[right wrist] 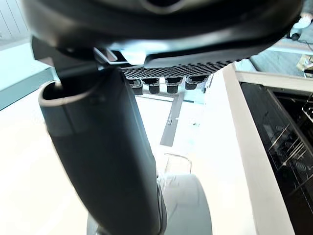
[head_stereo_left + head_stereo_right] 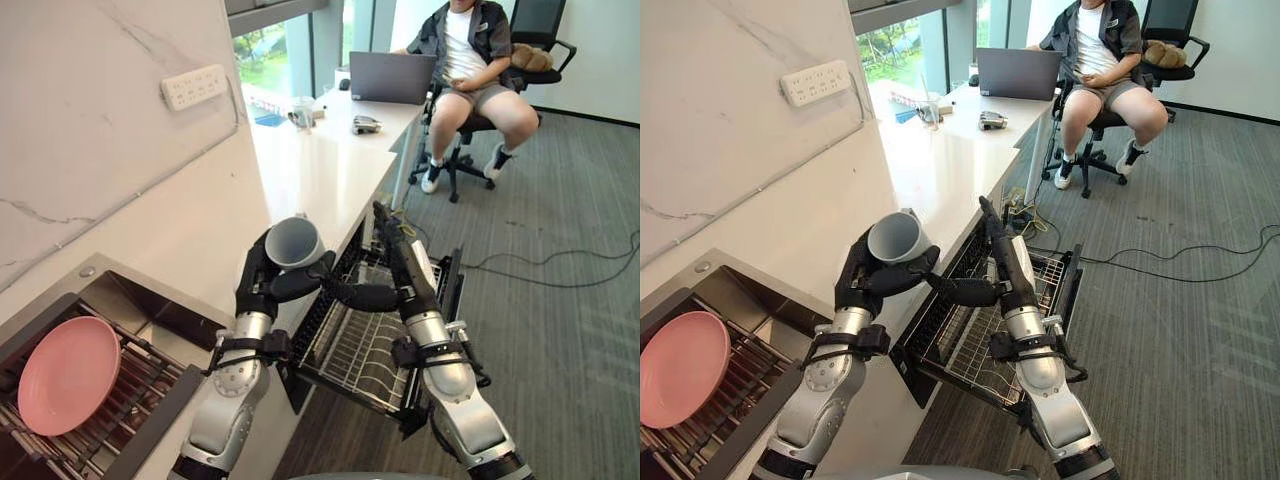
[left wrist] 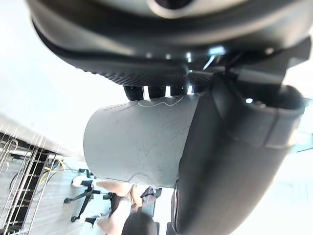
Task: Walk over to the sink, pick up the cup, carry it to the dishwasher, place the cup inside the dishwasher, then close the dishwasher door
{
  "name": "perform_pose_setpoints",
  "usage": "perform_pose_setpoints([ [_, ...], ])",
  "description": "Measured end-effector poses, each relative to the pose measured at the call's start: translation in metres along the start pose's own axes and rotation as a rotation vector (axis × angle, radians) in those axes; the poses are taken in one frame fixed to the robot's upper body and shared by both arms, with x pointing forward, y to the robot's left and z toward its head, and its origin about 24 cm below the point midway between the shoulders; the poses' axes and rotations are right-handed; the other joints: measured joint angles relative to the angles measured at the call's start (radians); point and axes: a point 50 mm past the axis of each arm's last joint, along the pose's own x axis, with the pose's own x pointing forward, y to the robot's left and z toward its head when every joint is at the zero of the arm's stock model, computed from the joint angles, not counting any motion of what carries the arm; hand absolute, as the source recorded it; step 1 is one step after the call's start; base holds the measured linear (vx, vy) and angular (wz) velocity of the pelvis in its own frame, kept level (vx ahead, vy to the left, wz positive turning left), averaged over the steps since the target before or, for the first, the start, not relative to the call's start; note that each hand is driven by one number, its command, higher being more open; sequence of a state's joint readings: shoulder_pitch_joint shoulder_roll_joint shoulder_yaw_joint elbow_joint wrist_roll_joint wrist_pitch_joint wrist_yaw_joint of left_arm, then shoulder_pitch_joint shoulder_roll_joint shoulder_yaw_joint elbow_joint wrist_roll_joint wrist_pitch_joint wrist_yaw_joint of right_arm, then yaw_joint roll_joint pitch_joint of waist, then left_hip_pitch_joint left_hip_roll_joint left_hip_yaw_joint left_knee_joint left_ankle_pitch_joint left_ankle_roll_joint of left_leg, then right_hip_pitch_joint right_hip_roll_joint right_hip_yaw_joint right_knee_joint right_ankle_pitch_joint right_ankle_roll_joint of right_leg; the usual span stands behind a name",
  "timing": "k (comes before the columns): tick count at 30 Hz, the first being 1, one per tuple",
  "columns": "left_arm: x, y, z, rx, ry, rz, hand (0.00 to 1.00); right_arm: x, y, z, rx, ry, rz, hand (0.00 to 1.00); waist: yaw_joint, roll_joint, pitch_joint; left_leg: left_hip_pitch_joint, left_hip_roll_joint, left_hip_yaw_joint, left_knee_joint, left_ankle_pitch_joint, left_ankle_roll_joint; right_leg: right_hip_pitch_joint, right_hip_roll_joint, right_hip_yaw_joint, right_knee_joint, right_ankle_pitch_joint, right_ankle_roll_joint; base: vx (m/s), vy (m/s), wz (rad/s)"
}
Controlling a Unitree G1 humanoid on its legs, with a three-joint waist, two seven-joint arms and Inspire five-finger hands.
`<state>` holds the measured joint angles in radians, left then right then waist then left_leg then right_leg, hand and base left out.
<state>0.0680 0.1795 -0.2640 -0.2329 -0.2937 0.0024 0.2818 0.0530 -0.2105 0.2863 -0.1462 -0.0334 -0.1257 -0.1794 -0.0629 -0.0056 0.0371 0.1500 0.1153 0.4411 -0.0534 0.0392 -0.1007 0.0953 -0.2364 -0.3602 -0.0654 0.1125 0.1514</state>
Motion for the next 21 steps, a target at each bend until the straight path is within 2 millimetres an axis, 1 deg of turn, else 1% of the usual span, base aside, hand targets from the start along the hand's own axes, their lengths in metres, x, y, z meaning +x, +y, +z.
perform_pose_setpoints([
  [9, 0.001, -0.01, 0.002, -0.021, -0.009, -0.065, 0.0, -0.005, 0.005, -0.002, 0.006, 0.009, 0.012, 1.0, -0.004, 0.003, 0.003, 0.0, 0.0, -0.001, -0.003, 0.0, 0.0, 0.003, 0.0, -0.002, 0.0, -0.002, 0.001, 0.0, 0.0, 0.0],
  [15, -0.002, -0.021, 0.0, -0.032, 0.003, -0.112, 0.0, -0.007, 0.016, -0.001, 0.019, 0.003, 0.074, 1.0, -0.004, 0.004, 0.003, 0.0, 0.0, -0.007, -0.003, -0.001, -0.001, 0.007, 0.0, -0.006, 0.0, -0.006, 0.002, 0.0, 0.0, 0.02],
  [21, -0.001, -0.028, 0.01, -0.043, -0.038, -0.162, 0.0, -0.008, 0.022, -0.001, 0.019, 0.004, 0.105, 1.0, -0.002, 0.003, 0.004, -0.001, 0.0, -0.014, -0.006, -0.001, -0.001, 0.01, 0.0, -0.015, 0.001, -0.01, 0.003, 0.0, 0.0, 0.04],
])
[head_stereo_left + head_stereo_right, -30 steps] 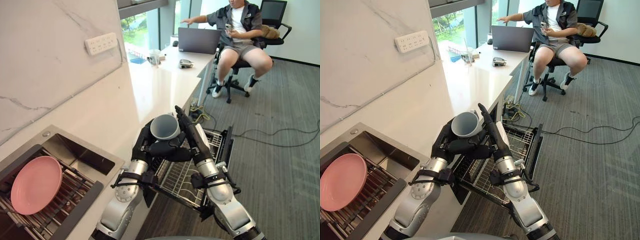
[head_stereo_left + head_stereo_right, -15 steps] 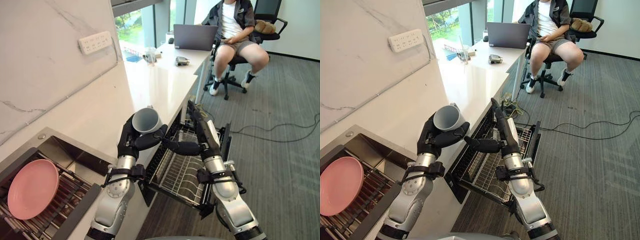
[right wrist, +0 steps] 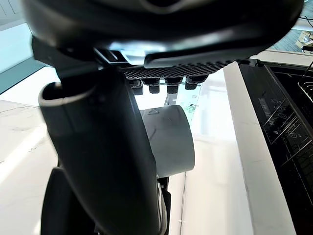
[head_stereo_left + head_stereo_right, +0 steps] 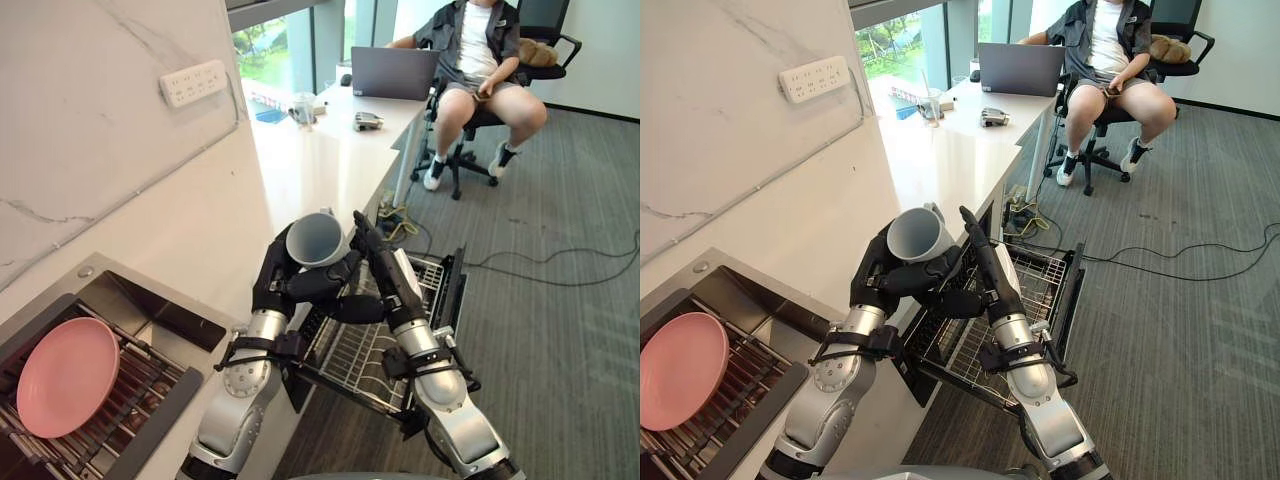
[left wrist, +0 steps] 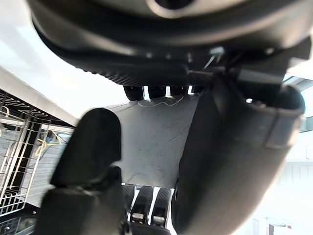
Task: Walk over to the sink, pick up the cup, carry it to the dishwasher, place the cup inside the dishwasher, then close the dishwasher door
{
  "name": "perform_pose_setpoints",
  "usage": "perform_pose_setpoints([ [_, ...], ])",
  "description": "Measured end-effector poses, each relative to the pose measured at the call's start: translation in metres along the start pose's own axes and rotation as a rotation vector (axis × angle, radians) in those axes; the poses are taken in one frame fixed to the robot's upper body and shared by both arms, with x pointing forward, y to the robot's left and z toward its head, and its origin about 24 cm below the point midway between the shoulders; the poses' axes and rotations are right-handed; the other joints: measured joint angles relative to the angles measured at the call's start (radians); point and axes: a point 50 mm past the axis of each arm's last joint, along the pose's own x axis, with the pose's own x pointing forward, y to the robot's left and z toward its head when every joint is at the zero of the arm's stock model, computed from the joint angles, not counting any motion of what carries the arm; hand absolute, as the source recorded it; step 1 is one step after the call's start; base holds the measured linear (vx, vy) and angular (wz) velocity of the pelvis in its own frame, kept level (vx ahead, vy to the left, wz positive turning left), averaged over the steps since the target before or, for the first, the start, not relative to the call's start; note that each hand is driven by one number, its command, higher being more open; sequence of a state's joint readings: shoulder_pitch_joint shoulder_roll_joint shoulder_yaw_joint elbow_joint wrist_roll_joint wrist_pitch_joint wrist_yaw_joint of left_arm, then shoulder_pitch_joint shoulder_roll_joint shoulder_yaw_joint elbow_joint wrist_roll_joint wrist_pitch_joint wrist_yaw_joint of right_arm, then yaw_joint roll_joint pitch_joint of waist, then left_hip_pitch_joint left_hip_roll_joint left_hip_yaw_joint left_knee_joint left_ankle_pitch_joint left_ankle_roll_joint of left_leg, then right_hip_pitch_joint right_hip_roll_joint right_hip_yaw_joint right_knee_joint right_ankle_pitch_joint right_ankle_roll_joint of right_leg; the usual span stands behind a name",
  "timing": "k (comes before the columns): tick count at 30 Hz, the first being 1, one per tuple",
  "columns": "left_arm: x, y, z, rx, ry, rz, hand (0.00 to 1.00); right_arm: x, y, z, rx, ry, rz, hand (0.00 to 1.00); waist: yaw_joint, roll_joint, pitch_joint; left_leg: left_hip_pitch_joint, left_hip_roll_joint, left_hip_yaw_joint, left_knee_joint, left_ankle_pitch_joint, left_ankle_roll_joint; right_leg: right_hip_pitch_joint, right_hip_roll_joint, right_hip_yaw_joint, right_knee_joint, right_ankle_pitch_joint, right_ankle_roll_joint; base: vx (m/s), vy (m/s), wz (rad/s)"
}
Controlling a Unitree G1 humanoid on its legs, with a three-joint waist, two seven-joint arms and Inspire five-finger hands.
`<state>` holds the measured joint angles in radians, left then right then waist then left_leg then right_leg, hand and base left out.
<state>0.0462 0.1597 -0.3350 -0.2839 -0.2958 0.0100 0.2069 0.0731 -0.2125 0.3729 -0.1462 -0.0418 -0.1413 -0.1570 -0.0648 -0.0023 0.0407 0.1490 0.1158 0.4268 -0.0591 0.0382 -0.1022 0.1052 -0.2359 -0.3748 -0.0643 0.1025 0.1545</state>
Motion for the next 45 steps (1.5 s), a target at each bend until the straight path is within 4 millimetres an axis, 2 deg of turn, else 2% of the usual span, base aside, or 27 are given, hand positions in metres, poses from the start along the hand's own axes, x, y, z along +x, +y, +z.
perform_pose_setpoints([
  [7, 0.0, -0.006, 0.0, -0.004, 0.002, -0.039, 0.0, -0.001, 0.004, 0.0, 0.001, 0.001, -0.007, 1.0, 0.0, 0.0, 0.0, 0.0, 0.0, -0.003, -0.002, 0.0, 0.0, 0.002, 0.0, -0.006, 0.0, -0.002, 0.001, 0.0, 0.0, 0.0],
  [8, 0.0, -0.006, -0.001, -0.004, 0.003, -0.042, 0.0, -0.001, 0.004, 0.0, 0.0, 0.002, -0.011, 0.0, 0.0, 0.0, 0.0, 0.0, 0.0, -0.003, -0.002, 0.0, 0.0, 0.002, 0.0, -0.007, 0.0, -0.002, 0.001, 0.0, 0.0, 0.0],
  [19, 0.0, -0.01, -0.003, -0.022, 0.022, -0.062, 0.0, 0.003, -0.007, -0.001, -0.031, 0.005, -0.118, 0.0, 0.006, 0.0, 0.0, 0.0, 0.0, -0.005, -0.002, 0.0, 0.0, 0.003, 0.0, -0.01, 0.001, -0.004, 0.0, 0.0, 0.0, 0.0],
  [33, 0.0, -0.011, -0.003, -0.06, 0.031, -0.082, 0.0, 0.003, -0.005, 0.0, -0.052, -0.004, -0.151, 0.0, 0.019, 0.0, 0.001, 0.0, 0.0, -0.007, -0.002, 0.0, 0.0, 0.003, 0.0, -0.011, 0.004, -0.005, 0.0, 0.0, 0.0, 0.0],
  [34, 0.0, -0.011, -0.003, -0.06, 0.032, -0.084, 1.0, 0.003, -0.005, 0.0, -0.052, -0.004, -0.157, 0.0, 0.019, 0.0, 0.001, 0.0, 0.0, -0.007, -0.002, 0.0, 0.0, 0.003, 0.0, -0.011, 0.004, -0.005, 0.0, 0.0, 0.0, 0.0],
  [42, -0.001, -0.014, 0.0, -0.058, 0.03, -0.144, 1.0, 0.004, -0.01, 0.002, -0.097, -0.025, -0.217, 0.0, 0.019, -0.001, 0.016, 0.0, 0.0, -0.007, -0.003, 0.0, -0.001, 0.003, -0.001, -0.011, 0.006, -0.006, 0.0, 0.0, 0.0, 0.0],
  [45, -0.003, -0.016, -0.002, -0.046, 0.039, -0.196, 1.0, 0.005, -0.025, 0.004, -0.13, -0.038, -0.307, 0.0, 0.019, -0.002, 0.016, 0.0, 0.0, -0.008, -0.004, 0.0, -0.001, 0.003, -0.001, -0.011, 0.006, -0.006, 0.0, 0.0, 0.0, 0.0],
])
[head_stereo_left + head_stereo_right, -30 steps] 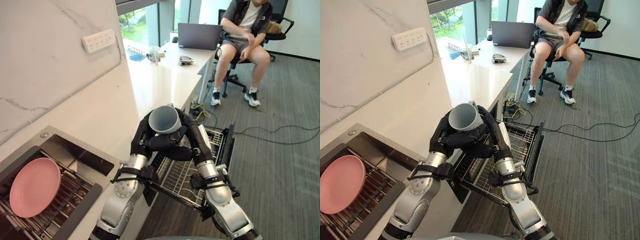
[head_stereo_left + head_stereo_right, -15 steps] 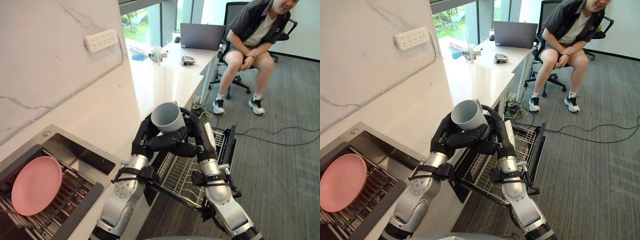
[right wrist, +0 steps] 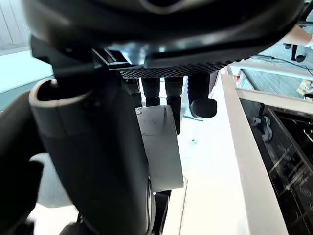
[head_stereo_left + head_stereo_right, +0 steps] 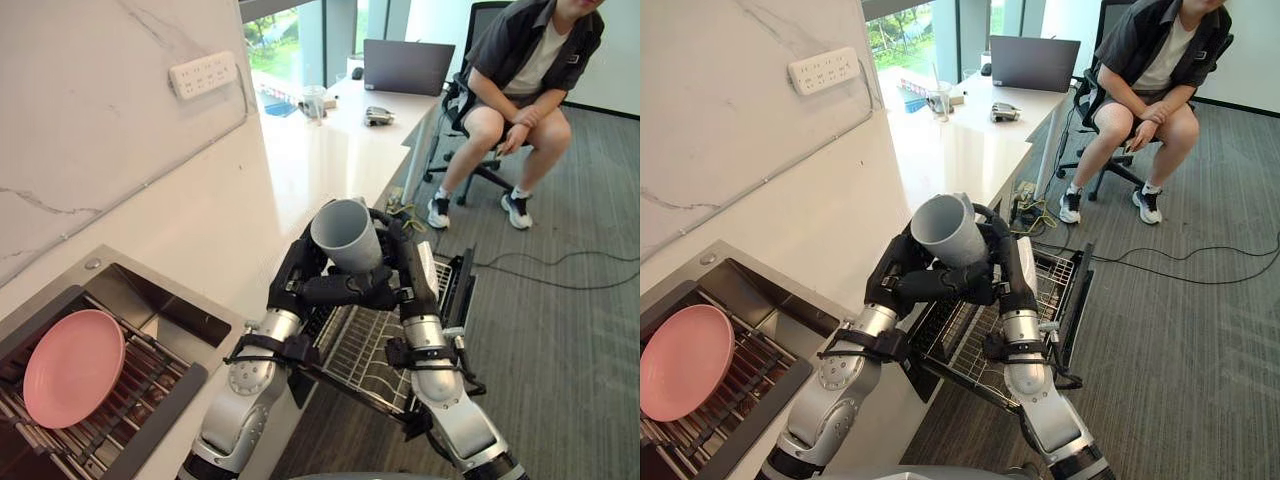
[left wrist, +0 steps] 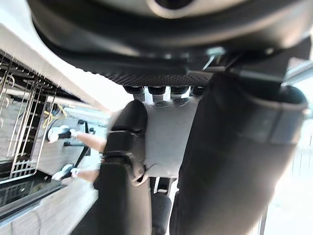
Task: Walk over to the sink, pick up the cup, carry it to the dishwasher, place the cup inside the dishwasher, then close the dishwasher door
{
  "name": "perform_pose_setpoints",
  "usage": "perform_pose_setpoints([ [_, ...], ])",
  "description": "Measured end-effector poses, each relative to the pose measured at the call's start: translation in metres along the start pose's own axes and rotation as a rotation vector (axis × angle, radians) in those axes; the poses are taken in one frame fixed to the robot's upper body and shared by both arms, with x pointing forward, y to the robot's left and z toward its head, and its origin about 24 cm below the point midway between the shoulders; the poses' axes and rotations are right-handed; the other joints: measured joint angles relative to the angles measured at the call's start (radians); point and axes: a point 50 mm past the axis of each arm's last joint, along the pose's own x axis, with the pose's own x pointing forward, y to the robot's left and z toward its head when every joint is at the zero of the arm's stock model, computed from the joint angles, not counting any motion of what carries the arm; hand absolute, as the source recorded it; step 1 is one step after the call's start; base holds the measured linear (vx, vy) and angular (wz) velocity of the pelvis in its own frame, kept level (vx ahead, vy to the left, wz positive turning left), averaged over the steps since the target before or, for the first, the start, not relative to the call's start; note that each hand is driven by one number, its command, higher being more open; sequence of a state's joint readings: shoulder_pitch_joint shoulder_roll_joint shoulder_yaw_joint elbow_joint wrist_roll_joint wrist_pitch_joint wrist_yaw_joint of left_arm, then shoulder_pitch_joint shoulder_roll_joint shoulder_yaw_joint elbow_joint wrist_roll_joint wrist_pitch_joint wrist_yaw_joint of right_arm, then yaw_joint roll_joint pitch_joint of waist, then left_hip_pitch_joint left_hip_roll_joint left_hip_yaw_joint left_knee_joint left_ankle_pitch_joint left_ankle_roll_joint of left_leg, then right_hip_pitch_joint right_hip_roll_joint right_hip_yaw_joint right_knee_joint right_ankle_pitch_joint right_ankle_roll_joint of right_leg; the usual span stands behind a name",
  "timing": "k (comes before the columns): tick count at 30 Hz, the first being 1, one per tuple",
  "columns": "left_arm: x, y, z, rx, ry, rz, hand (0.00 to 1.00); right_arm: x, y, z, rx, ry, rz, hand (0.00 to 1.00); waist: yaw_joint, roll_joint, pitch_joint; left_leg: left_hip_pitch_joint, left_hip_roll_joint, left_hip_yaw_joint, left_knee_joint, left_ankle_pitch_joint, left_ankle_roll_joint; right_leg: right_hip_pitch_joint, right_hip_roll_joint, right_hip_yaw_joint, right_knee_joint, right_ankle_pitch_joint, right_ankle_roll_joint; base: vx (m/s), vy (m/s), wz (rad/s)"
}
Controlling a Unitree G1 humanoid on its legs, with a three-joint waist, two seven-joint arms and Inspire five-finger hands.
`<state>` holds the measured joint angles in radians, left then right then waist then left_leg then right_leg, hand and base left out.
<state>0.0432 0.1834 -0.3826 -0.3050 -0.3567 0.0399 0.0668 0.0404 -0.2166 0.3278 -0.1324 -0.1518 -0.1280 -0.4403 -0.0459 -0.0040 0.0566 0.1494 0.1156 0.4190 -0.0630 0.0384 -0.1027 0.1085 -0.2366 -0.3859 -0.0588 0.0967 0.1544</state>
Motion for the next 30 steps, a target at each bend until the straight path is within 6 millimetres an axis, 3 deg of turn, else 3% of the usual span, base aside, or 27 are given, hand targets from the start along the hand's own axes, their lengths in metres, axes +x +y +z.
perform_pose_setpoints([
  [8, -0.004, 0.008, 0.003, 0.008, -0.015, 0.015, 1.0, 0.011, -0.064, -0.004, -0.084, -0.007, -0.368, 0.0, -0.015, 0.0, 0.0, 0.002, 0.0, 0.002, 0.0, 0.0, 0.0, 0.001, 0.001, 0.004, 0.0, 0.0, 0.0, 0.0, 0.0, 0.0],
  [11, -0.005, 0.011, 0.004, 0.01, -0.018, 0.029, 1.0, 0.01, -0.077, -0.005, -0.109, -0.014, -0.446, 0.0, -0.024, 0.0, 0.001, 0.004, 0.001, 0.004, 0.0, 0.0, 0.0, 0.001, 0.001, 0.007, 0.0, 0.0, 0.0, 0.0, 0.0, 0.0],
  [20, -0.008, 0.01, 0.007, -0.1, -0.043, -0.037, 1.0, 0.005, -0.109, -0.004, -0.15, -0.022, -0.623, 0.0, -0.026, 0.0, 0.008, 0.004, 0.001, 0.007, 0.0, -0.001, -0.002, -0.001, 0.002, 0.011, 0.0, 0.0, 0.0, 0.0, 0.0, 0.0],
  [24, -0.011, 0.002, 0.007, -0.157, -0.047, -0.108, 1.0, -0.009, -0.131, -0.005, -0.154, -0.018, -0.701, 0.0, -0.028, 0.001, 0.01, 0.002, 0.001, 0.014, -0.002, -0.003, -0.003, -0.008, 0.002, 0.018, 0.0, 0.0, 0.0, 0.0, 0.0, -0.04],
  [30, -0.016, -0.022, -0.004, -0.212, 0.007, -0.258, 1.0, -0.025, -0.13, -0.016, 0.012, 0.05, -0.64, 0.0, -0.052, 0.004, 0.013, 0.001, 0.005, 0.044, -0.002, -0.008, -0.007, -0.032, 0.006, 0.048, 0.003, 0.0, 0.0, 0.0, -0.01, -0.15],
])
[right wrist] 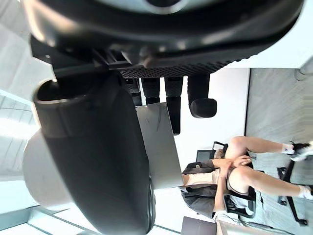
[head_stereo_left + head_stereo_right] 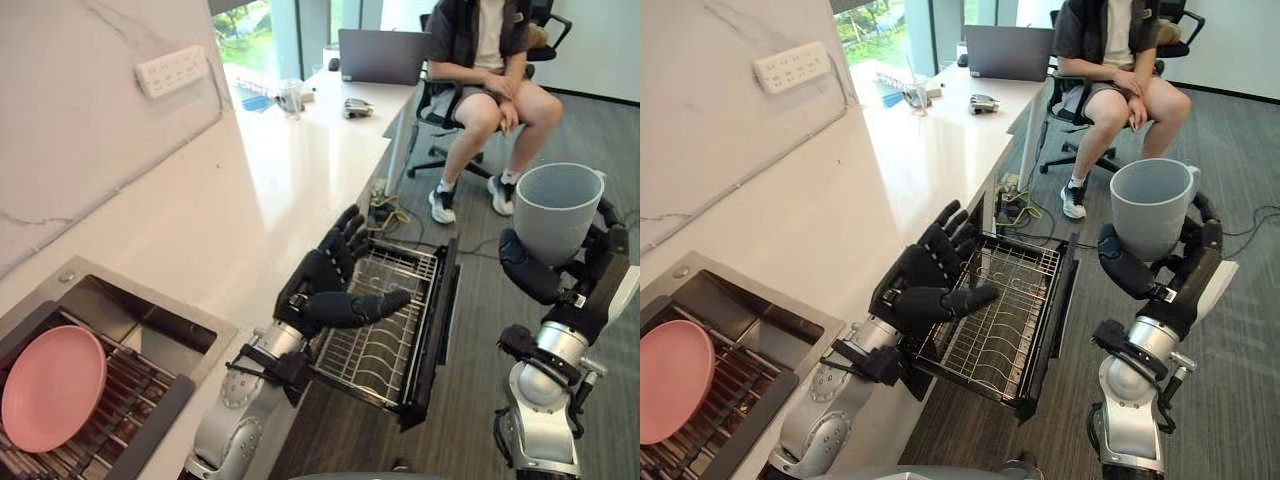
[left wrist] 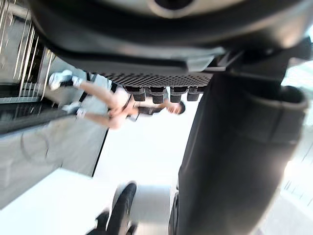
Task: Walk over to the sink, pick up the cup, carry it to the dishwasher, place the cup inside the dishwasher, then close the dishwasher door
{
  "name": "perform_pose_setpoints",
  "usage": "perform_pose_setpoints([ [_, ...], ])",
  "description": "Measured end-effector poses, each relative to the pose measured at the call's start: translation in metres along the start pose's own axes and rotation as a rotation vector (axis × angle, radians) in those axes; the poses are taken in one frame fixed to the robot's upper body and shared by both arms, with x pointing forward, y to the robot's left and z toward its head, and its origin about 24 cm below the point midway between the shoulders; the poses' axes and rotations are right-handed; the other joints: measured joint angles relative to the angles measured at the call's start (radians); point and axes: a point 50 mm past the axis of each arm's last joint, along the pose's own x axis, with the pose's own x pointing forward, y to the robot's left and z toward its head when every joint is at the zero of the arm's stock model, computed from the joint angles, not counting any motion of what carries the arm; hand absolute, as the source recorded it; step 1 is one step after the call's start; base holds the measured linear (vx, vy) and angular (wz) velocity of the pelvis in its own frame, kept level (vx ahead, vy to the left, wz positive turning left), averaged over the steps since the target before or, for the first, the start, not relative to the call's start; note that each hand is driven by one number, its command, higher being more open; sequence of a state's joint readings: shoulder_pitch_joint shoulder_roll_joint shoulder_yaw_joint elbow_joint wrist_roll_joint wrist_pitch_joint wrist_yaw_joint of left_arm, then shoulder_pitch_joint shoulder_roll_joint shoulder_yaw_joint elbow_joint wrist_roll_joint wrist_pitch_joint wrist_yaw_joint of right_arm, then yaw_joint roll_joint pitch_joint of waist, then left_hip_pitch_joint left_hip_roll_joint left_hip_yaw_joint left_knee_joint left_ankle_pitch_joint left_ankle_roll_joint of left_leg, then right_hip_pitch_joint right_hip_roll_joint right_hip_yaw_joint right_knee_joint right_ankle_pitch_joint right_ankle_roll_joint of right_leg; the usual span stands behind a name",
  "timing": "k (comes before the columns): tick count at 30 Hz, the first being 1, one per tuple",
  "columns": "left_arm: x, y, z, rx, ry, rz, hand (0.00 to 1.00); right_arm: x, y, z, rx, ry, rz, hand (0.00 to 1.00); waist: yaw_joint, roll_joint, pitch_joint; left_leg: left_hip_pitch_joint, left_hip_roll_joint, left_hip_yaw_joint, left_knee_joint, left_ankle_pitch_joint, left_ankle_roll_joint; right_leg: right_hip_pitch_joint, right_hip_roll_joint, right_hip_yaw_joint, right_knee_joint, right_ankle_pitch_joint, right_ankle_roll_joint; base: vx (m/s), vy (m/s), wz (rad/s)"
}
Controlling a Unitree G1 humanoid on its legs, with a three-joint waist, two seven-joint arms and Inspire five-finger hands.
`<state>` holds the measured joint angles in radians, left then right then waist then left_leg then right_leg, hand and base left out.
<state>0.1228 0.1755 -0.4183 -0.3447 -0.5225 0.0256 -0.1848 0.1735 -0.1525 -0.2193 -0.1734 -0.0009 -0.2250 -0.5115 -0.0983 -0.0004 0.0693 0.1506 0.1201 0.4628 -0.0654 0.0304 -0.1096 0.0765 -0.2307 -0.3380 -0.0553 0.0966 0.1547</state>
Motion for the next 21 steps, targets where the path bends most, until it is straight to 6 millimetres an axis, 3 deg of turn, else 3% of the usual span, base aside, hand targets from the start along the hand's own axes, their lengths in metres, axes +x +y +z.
perform_pose_setpoints([
  [5, 0.0, -0.013, -0.028, -0.091, 0.124, -0.053, 1.0, -0.011, 0.001, -0.012, 0.021, 0.079, 0.093, 0.0, -0.01, 0.006, 0.005, -0.003, 0.004, 0.012, 0.002, -0.004, -0.003, -0.009, 0.004, 0.012, 0.0, 0.0, 0.0, 0.0, -0.016, -0.07],
  [11, -0.021, 0.01, -0.077, -0.106, 0.353, 0.118, 1.0, -0.018, 0.009, -0.025, 0.059, 0.154, 0.182, 0.0, -0.012, 0.008, 0.023, -0.043, 0.021, 0.001, 0.056, -0.022, -0.003, -0.022, 0.009, 0.006, 0.0, 0.0, -0.002, -0.02, -0.031, 0.04],
  [17, -0.063, 0.04, -0.128, 0.01, 0.628, 0.35, 1.0, -0.03, 0.019, -0.053, 0.057, 0.285, 0.302, 0.0, -0.006, 0.039, 0.058, -0.146, 0.087, -0.102, 0.258, -0.095, 0.006, 0.002, 0.037, -0.046, 0.007, -0.014, -0.021, -0.04, -0.055, 0.21],
  [21, -0.091, 0.05, -0.135, 0.094, 0.702, 0.451, 1.0, -0.035, 0.019, -0.063, -0.057, 0.296, 0.361, 0.0, 0.005, 0.07, 0.088, -0.16, 0.105, -0.137, 0.268, -0.094, 0.006, 0.01, 0.05, -0.083, 0.038, -0.041, -0.035, -0.08, -0.024, 0.31],
])
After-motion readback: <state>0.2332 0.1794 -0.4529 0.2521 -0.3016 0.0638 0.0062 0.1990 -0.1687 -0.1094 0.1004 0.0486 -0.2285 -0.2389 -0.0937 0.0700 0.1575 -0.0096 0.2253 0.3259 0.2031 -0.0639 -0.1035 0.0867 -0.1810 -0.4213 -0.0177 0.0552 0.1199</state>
